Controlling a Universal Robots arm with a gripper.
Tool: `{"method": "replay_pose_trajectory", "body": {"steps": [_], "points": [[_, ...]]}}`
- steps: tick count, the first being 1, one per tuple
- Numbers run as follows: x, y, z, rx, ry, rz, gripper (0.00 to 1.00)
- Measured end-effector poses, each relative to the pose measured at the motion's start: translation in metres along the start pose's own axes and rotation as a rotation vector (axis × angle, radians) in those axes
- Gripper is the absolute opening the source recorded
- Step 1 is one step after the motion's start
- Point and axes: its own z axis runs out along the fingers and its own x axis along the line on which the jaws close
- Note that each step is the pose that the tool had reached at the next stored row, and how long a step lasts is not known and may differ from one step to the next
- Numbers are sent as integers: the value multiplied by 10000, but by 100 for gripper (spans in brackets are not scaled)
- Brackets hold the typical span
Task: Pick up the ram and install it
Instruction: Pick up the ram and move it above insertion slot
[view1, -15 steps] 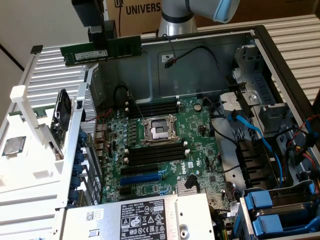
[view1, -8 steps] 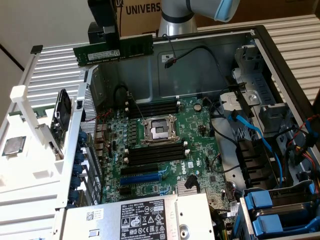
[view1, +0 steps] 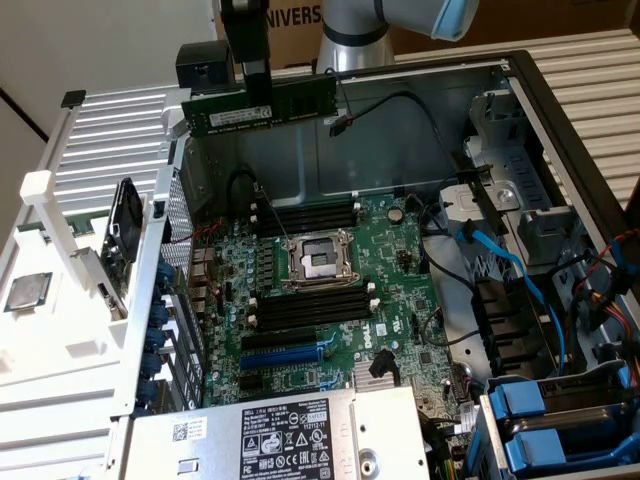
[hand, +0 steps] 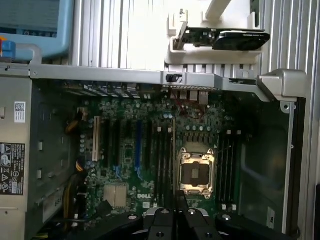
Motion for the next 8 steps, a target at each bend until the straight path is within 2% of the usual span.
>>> {"method": "replay_pose_trajectory", "body": {"steps": [4, 8], "points": [[6, -136, 67, 2, -13, 12, 12], [16, -202, 140, 5, -32, 53, 12]]}}
